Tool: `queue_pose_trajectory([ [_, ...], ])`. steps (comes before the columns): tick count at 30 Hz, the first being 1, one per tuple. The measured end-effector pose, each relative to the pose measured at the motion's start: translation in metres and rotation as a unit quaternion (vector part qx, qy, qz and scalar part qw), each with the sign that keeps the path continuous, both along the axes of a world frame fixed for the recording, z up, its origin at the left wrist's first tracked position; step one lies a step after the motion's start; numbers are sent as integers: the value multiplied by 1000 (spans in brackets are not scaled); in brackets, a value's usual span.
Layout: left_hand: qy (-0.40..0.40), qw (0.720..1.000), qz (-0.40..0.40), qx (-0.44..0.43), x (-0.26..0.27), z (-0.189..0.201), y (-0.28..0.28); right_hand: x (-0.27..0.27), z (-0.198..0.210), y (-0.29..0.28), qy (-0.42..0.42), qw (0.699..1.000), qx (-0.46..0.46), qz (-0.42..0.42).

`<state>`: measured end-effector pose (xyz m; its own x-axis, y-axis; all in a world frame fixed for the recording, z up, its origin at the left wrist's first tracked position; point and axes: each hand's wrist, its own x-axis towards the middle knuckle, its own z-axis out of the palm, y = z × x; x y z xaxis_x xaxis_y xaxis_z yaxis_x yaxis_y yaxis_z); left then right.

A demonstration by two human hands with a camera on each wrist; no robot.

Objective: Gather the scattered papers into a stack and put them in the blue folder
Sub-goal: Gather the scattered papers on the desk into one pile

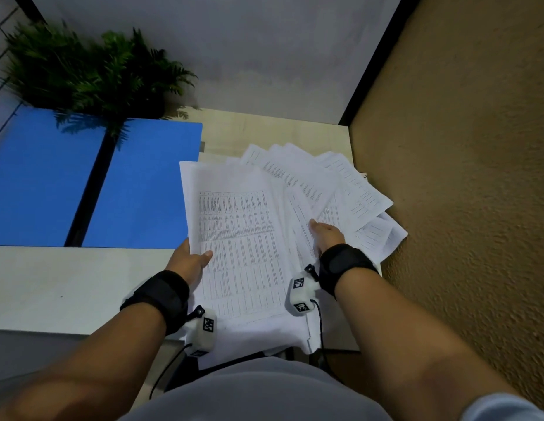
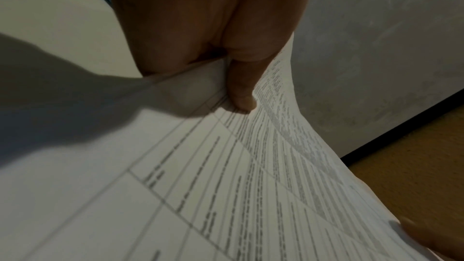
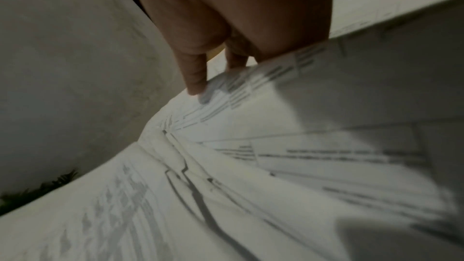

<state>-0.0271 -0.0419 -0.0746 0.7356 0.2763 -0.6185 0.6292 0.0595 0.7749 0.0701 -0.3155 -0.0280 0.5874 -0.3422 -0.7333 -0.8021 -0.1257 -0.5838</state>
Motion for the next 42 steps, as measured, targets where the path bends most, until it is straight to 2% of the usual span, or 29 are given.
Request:
queue_pose_trajectory([
  [2, 9, 1000, -20, -1, 1, -1, -1, 4, 1, 0, 31, 999, -39, 17],
  [6, 17, 999, -49, 14, 2, -3, -5, 8, 2, 6, 8, 987, -115, 115],
  [9, 26, 999, -39, 12, 2, -6, -5, 20, 5, 13, 21, 983, -112, 147],
  [12, 23, 999, -41, 18, 1, -9, -4, 19, 7, 17, -20, 990, -96, 102],
  [14, 23, 999, -33, 11, 1, -7, -4, 17, 4, 9, -93, 984, -130, 74],
  [16, 23, 999, -29, 6, 3, -6, -4, 15, 5, -8, -117, 978, -154, 84],
  [21, 30, 998, -46, 14, 4, -7, 2, 13, 13, -69, -31, 951, -226, 207],
  [24, 25, 999, -43, -12, 5, -11, 4, 4, 14, -83, 4, 950, -201, 238],
  [27, 20, 998, -63, -19, 8, -12, 3, -9, 16, -73, -14, 948, -157, 276],
  [28, 22, 997, -68, -19, 9, -12, 2, -15, 16, -67, -26, 953, -127, 275],
  [30, 25, 997, -69, -13, 10, -10, 0, -26, 1, -53, -31, 974, -40, 223],
  [32, 27, 997, -70, 4, 11, -6, -2, -36, -20, -47, -32, 974, -26, 221],
  [37, 24, 997, -70, 12, 11, -4, -2, -48, -4, -40, -106, 960, -118, 229],
  [42, 17, 999, -44, 24, 10, -2, -5, -35, 46, -68, -203, 945, -197, 163],
])
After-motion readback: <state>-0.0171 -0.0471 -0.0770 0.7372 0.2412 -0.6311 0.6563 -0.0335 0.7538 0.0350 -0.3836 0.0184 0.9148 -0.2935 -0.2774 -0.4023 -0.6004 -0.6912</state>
